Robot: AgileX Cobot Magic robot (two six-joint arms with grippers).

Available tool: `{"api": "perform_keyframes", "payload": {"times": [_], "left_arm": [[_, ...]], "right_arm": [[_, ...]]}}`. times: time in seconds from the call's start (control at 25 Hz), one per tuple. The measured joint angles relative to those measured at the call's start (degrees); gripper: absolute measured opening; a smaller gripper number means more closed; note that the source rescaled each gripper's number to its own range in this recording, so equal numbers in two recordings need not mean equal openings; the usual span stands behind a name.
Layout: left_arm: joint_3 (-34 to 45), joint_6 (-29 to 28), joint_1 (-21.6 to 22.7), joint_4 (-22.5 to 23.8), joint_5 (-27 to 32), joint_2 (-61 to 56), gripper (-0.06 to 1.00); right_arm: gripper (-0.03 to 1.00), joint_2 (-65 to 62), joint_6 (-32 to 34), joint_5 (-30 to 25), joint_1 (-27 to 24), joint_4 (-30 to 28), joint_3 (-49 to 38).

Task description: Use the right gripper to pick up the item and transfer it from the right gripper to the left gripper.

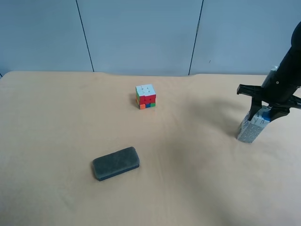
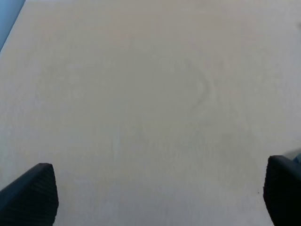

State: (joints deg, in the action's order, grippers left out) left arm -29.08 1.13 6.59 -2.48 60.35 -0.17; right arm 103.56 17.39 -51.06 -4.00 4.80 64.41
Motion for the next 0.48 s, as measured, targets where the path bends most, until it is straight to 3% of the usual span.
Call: {"api": "perform_keyframes", "payload": {"times": [0.2, 0.48], "left_arm": [[0.0, 0.0, 0.0, 0.0, 0.0, 0.0, 0.99], [0.0, 0.0, 0.0, 0.04, 0.0, 0.0, 0.99]], "right_arm": [[0.0, 0.0, -3.85, -0.3, 0.0, 1.55, 0.0], [0.0, -1.74, -7.35, -1.81, 0.0, 8.78, 0.0]]}}
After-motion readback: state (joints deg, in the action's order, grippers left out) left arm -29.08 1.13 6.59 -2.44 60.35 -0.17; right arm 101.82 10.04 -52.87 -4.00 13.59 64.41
